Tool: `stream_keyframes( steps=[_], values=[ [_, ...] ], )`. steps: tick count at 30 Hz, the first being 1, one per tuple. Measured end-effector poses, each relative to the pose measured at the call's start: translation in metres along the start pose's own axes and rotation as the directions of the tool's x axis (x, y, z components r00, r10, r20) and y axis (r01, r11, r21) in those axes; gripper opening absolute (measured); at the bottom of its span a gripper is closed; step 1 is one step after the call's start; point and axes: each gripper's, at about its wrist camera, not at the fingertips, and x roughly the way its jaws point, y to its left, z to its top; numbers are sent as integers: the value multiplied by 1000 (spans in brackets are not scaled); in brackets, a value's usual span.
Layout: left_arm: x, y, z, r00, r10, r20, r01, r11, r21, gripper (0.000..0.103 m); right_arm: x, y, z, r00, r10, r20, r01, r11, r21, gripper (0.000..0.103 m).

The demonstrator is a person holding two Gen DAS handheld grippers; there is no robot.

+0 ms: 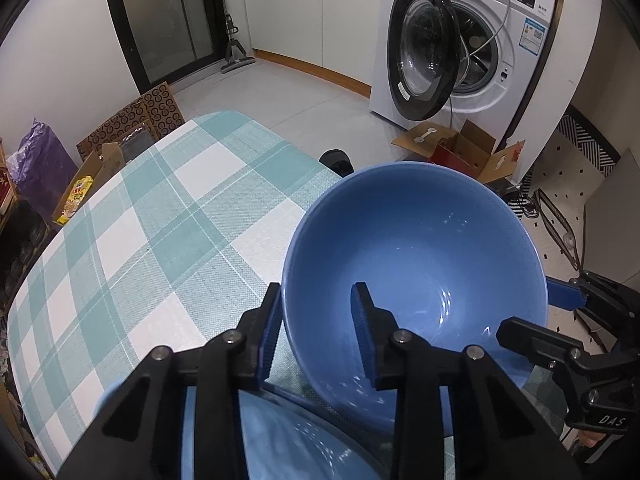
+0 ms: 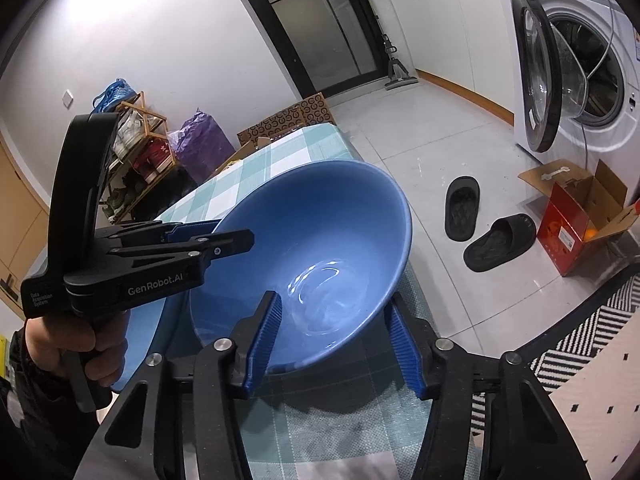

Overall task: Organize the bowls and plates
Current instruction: 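Lift the blue bowl with both grippers and carry it to the bowl stack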

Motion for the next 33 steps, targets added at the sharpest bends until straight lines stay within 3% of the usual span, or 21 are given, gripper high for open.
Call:
stream_keyframes(
  steps=[15,33],
  values=[
    [-3,-7,-1,1000,0,15,0,1000,0,28,-11,-8,3,998,-58,34,59,998,-8,44],
    [-34,-2,-3,995,2,99,1,1000,-31,28,-32,8,2,993,-71,91,76,996,-49,43]
  ],
)
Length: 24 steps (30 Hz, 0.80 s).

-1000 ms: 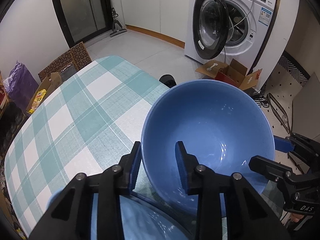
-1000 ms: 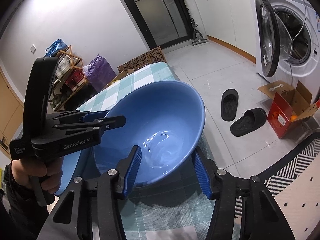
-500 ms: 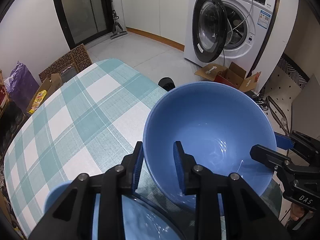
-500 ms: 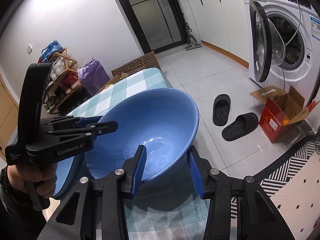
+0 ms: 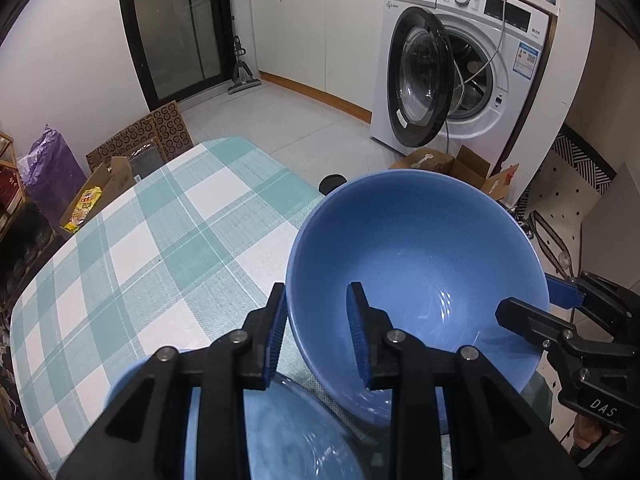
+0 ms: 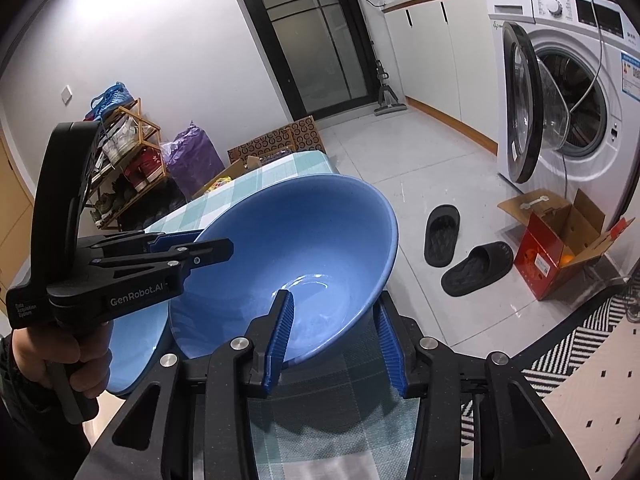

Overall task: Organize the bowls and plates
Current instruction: 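Lift the blue bowl with both grippers and carry it to the bowl stack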

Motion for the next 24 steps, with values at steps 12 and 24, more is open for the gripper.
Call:
stream_keyframes(
  steps=[12,24],
  values=[
    [-25,-5,1,998,14,57,-14,1000,-2,28,-24,9,3,998,-10,56,11,1000,-19,43],
    [-57,2,-7,993,37,109,-35,999,-25,28,-47,25,4,995,19,102,-13,998,-58,43]
  ],
)
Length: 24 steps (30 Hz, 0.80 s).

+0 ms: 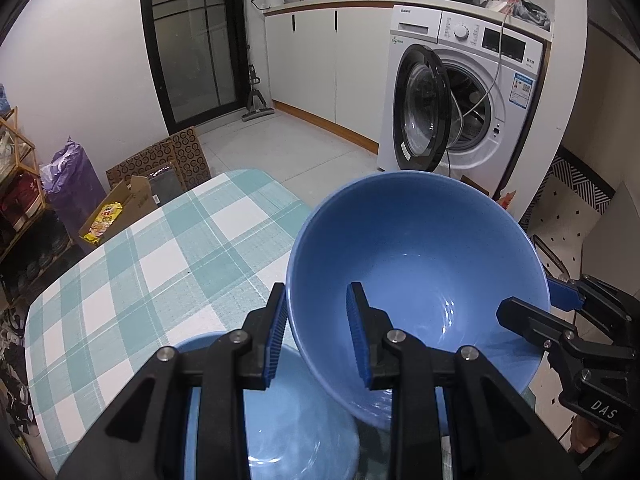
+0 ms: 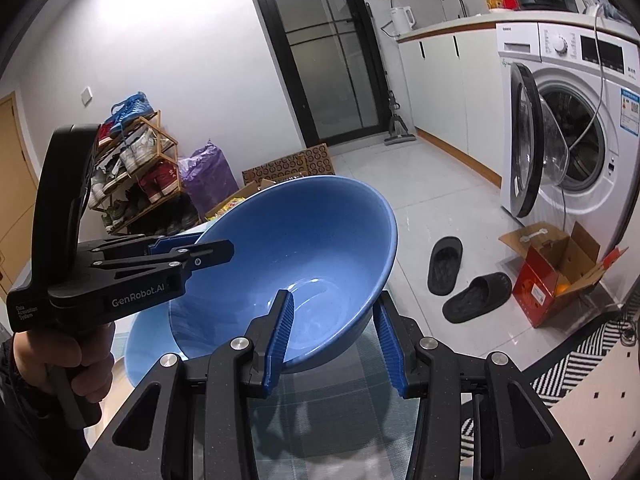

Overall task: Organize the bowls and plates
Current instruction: 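Lift the blue bowl with both grippers and carry it to the bowl stack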

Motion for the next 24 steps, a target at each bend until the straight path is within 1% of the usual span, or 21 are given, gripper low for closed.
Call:
stream_keyframes(
  steps=[5,13,24],
  values=[
    [-16,4,-3,1000,17,25,-17,1000,-9,28,-11,11,0,1000,15,27,-14,999,-29,43],
    [-40,15,-11,998,44,52,-42,999,-30,28,-19,28,0,998,54,45,-50,996,-68,43],
    [-57,35,-28,996,68,61,-64,996,-68,28,-23,49,-3,991,126,50,-120,988,-99,43]
  ],
)
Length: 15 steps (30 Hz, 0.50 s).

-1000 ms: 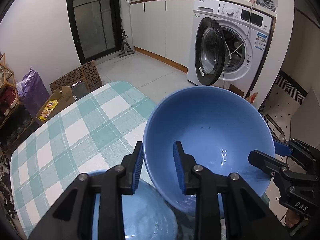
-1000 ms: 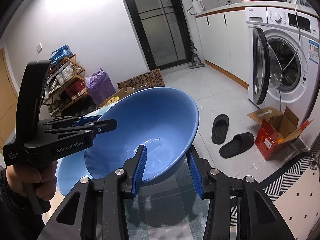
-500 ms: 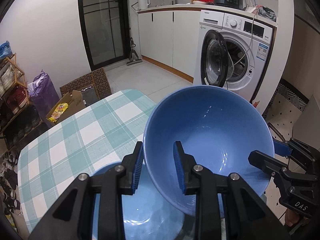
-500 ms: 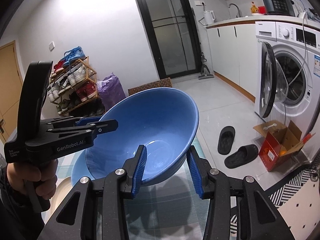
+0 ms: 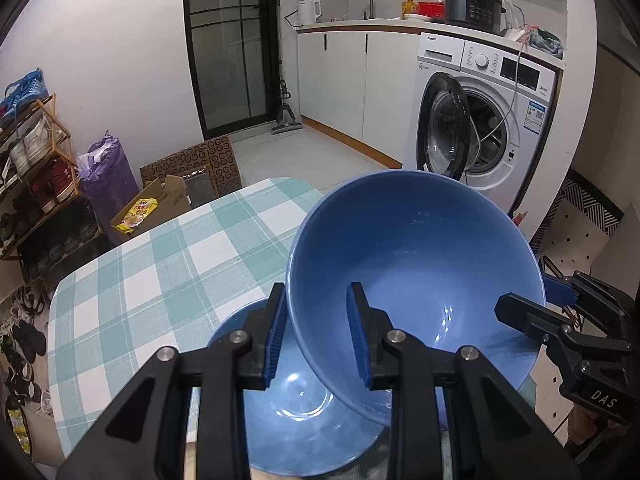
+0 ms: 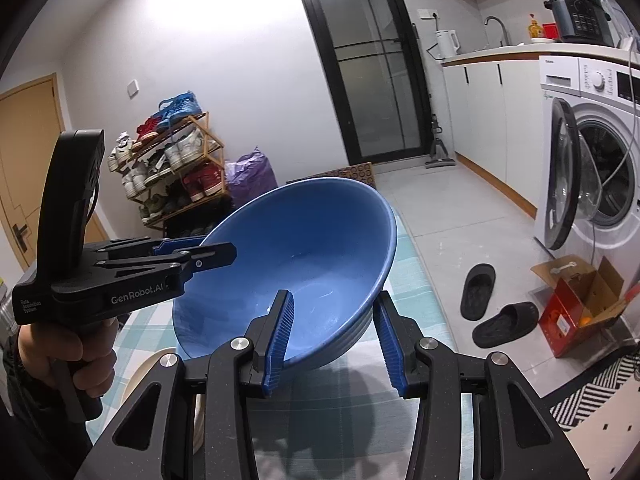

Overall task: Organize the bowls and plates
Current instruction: 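Lift the blue bowl with both grippers and carry it to the bowl stack, then lower the blue bowl onto the bowl stack with both grippers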

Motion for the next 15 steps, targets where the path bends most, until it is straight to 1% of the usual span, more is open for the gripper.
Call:
stream_keyframes(
  steps=[6,15],
  values=[
    [-5,12,-9,1000,21,-1,-21,1000,-23,28,8,15,-3,1000,12,-14,-12,1000,-17,43],
    [-10,29,-21,999,38,-12,-39,998,-54,28,18,33,-8,998,56,-16,-57,998,-35,43]
  ],
)
